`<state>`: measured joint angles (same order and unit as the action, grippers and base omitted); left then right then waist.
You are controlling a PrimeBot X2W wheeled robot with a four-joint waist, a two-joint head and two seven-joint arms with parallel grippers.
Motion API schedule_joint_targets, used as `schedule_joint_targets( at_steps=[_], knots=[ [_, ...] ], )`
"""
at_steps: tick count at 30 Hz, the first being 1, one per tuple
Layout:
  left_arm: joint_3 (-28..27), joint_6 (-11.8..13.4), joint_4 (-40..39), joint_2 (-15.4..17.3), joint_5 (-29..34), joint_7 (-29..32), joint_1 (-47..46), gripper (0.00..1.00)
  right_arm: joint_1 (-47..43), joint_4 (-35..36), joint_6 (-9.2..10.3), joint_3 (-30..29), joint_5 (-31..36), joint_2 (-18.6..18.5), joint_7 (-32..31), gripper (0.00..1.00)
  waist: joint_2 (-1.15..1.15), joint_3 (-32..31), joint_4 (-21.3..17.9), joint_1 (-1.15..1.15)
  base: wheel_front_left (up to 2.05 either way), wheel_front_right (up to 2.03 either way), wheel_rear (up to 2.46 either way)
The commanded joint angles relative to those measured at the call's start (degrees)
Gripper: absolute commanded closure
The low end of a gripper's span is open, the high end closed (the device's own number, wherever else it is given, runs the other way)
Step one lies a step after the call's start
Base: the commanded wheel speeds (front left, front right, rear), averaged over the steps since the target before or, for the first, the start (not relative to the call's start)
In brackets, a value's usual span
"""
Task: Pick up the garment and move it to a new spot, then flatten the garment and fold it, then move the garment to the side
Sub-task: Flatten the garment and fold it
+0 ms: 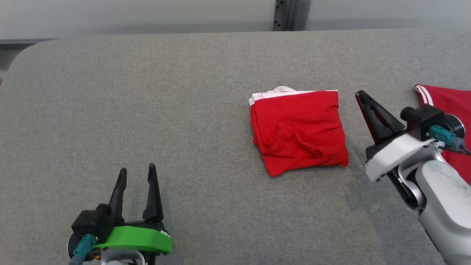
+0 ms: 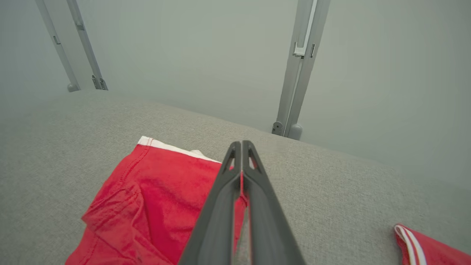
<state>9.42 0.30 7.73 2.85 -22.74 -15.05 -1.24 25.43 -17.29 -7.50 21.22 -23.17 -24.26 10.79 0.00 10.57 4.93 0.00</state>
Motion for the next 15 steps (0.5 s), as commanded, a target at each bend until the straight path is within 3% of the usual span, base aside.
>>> schedule_joint_targets(
  at_steps=[1,15],
  knots=[
    [0.1,-0.2,-0.2,0.1,-0.7,-0.1,-1.4,0.0,2.0,-1.2,0.01,1.5,-0.2,-0.6,-0.5,1.0,0.0,3.6,2.5,0.0,0.0,0.0,0.0],
    [0.9,0.7,-0.3,0.1,-2.2,-0.1,-4.1,0.0,10.8,-11.7,0.02,18.6,-6.2,-2.0,1.4,1.0,0.0,7.7,5.7,0.0,0.0,0.0,0.0]
  ],
)
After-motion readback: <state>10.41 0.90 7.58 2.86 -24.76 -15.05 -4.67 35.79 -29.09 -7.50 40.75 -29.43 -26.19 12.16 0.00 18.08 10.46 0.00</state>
